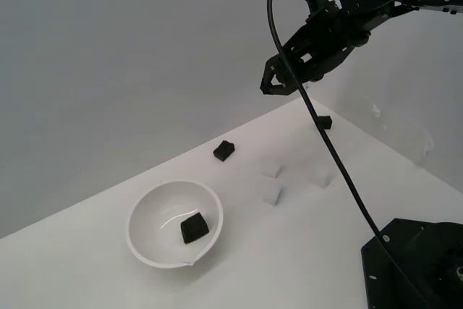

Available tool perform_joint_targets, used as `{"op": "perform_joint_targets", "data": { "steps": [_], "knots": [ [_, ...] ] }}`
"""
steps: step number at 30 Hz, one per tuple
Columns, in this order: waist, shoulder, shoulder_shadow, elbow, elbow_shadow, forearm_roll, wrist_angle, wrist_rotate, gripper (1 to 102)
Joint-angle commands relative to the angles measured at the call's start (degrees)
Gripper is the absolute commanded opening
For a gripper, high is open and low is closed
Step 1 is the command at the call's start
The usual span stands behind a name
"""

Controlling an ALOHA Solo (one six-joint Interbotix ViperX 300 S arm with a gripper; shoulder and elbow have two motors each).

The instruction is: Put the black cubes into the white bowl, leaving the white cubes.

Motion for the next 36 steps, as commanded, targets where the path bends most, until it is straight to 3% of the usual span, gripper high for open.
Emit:
{"op": "perform_joint_targets", "data": {
  "steps": [1, 10, 26, 36],
  "knots": [
    [2.8, 0.6, 1.1, 0.1, -0.4, -0.4, -0.1, 0.6, 56],
    [9.8, -0.9, -0.4, 0.4, 0.0, -0.4, -1.1, 2.6, 56],
    [13.8, -8.0, -7.7, 1.2, 0.9, -0.4, -9.9, 2.7, 56],
    [16.2, -12.7, -12.3, 1.6, 1.2, -0.4, -10.8, 2.7, 56]
  ]
}}
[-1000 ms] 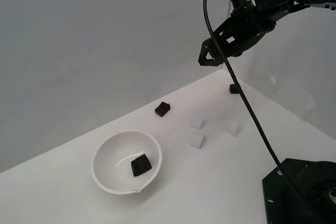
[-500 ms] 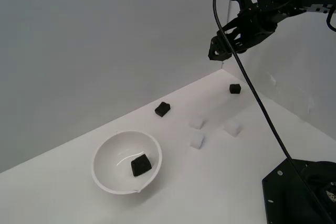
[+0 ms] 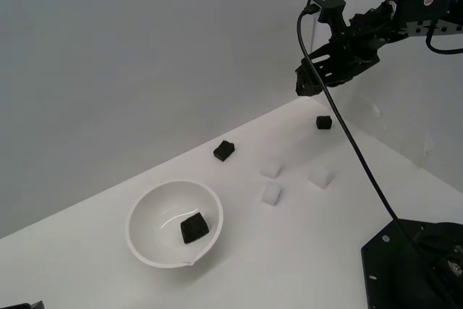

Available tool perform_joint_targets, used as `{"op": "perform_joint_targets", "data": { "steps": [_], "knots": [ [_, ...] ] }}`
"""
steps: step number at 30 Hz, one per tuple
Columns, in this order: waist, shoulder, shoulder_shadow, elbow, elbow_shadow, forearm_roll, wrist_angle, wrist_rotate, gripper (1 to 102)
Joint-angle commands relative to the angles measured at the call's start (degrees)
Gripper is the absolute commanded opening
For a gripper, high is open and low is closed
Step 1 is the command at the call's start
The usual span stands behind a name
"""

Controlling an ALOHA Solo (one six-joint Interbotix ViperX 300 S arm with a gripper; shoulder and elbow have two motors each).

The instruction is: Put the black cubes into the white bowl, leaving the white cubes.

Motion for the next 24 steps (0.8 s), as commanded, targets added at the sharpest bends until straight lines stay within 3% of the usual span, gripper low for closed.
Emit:
{"op": "perform_joint_targets", "data": {
  "steps": [1, 8, 10, 12, 14, 24],
  "knots": [
    [1.2, 0.0, 0.4, -0.4, -0.5, -0.4, -0.4, 0.4, 56],
    [2.9, -2.4, -2.0, -0.4, -0.6, -0.1, -0.8, 0.4, 56],
    [3.7, -2.8, -2.4, -0.4, -0.6, -0.1, -0.8, 0.4, 61],
    [4.1, -3.1, -2.6, -0.4, -0.6, -0.1, -0.7, 0.4, 76],
    [4.2, -3.4, -3.0, -0.4, -0.7, -0.1, -0.6, 0.4, 101],
    [5.3, -7.6, -7.2, -0.5, -0.8, -0.1, -0.4, 0.4, 100]
  ]
}}
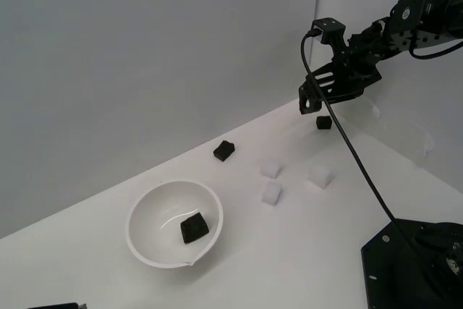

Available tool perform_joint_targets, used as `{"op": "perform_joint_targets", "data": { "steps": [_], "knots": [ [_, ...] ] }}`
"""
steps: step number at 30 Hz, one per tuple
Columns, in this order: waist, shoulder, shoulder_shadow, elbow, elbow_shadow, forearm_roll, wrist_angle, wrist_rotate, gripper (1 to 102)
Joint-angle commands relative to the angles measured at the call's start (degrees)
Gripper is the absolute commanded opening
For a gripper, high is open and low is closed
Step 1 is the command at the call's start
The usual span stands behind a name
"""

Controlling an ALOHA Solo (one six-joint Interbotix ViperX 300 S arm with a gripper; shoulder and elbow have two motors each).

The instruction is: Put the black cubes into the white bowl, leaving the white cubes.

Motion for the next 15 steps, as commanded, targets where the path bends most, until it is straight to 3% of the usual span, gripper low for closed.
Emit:
{"op": "perform_joint_targets", "data": {
  "steps": [1, 15],
  "knots": [
    [1.6, 0.3, 0.6, -0.4, -0.9, -1.0, 0.1, 0.3, 100],
    [3.4, -2.2, -2.1, -0.4, -0.9, -0.9, 0.1, 0.3, 100]
  ]
}}
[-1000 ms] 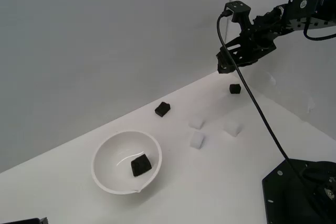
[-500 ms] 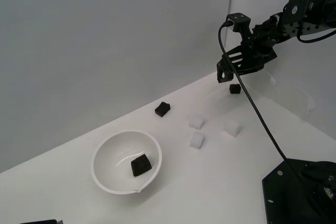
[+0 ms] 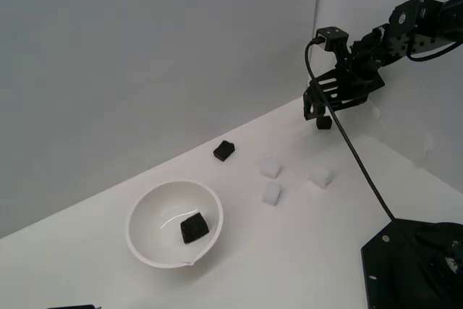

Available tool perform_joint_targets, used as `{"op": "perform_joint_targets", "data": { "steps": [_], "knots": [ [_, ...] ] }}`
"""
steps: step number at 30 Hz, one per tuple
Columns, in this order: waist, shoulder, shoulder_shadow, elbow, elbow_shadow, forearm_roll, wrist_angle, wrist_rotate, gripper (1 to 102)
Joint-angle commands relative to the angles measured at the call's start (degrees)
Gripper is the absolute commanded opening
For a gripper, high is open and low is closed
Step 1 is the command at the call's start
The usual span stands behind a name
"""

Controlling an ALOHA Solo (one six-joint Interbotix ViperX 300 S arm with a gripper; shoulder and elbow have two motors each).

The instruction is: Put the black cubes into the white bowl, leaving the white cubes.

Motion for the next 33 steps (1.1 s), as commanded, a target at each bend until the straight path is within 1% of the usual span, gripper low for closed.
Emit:
{"op": "perform_joint_targets", "data": {
  "steps": [1, 13, 15, 16, 17, 18, 20, 21, 22, 25, 26, 30, 32, 33],
  "knots": [
    [1.3, 0.4, 0.6, -0.5, -0.9, -0.8, -0.1, 0.3, 100],
    [1.3, -2.9, -2.6, -0.5, -1.0, -0.6, 0.1, 0.3, 100],
    [1.3, -3.2, -2.9, -0.5, -0.9, -0.6, 0.1, 0.2, 98],
    [1.3, -3.2, -2.9, -0.5, -1.0, -0.7, 0.1, 0.3, 96],
    [1.3, -3.2, -2.9, -0.5, -1.0, -0.6, 0.1, 0.3, 91],
    [1.3, -3.2, -2.9, -0.5, -0.9, -0.6, 0.2, 0.3, 82],
    [1.3, -3.2, -2.9, -0.5, -0.9, -0.6, 0.4, 0.3, 59],
    [1.3, -3.1, -2.7, -0.4, -1.0, -0.6, 0.4, 0.3, 49],
    [1.3, -3.0, -2.7, -0.5, -0.9, -0.7, 0.4, 0.3, 42],
    [1.3, -2.5, -2.2, -0.4, -0.9, -0.7, 0.4, 0.3, 36],
    [1.3, -2.3, -1.9, -0.4, -0.9, -0.6, 0.4, 0.3, 32],
    [1.3, -1.5, -1.1, -0.4, -0.9, -0.5, 0.8, 0.3, 9],
    [1.3, -1.1, -0.7, -0.4, -0.9, -0.5, 1.1, 0.3, 3],
    [1.3, -0.9, -0.5, -0.4, -0.8, -0.5, 1.1, 0.3, 3]
  ]
}}
